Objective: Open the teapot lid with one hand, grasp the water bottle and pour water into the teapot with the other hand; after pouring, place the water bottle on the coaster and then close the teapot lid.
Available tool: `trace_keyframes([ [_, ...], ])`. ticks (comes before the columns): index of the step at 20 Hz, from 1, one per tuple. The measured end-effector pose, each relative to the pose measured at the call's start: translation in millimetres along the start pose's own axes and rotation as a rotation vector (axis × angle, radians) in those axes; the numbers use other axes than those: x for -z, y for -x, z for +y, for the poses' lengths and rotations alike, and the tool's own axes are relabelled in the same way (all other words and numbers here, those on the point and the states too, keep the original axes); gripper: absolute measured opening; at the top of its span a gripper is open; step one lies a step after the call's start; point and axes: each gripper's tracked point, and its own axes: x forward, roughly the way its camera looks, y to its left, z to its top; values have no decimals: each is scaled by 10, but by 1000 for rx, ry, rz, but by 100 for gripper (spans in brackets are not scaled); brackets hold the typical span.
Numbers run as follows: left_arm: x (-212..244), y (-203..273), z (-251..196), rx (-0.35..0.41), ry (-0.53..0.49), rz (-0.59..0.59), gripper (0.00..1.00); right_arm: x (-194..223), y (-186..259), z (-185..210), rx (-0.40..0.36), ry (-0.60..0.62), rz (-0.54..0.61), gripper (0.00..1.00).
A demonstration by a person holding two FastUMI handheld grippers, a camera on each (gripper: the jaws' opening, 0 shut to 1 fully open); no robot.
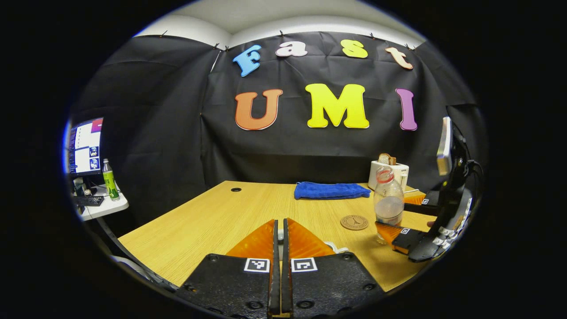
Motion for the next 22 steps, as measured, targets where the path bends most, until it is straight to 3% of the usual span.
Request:
trace_keyframes([
  [10, -76, 45, 316, -38, -18, -12, 4, 32, -150, 4, 101, 616, -33, 72],
  [17, -52, 29, 321, -28, -14, -8, 4, -30, -228, 81, 147, 849, -63, 71],
  [22, -60, 28, 325, -18, -4, -10, 4, -84, -216, 80, 164, 951, -69, 72],
])
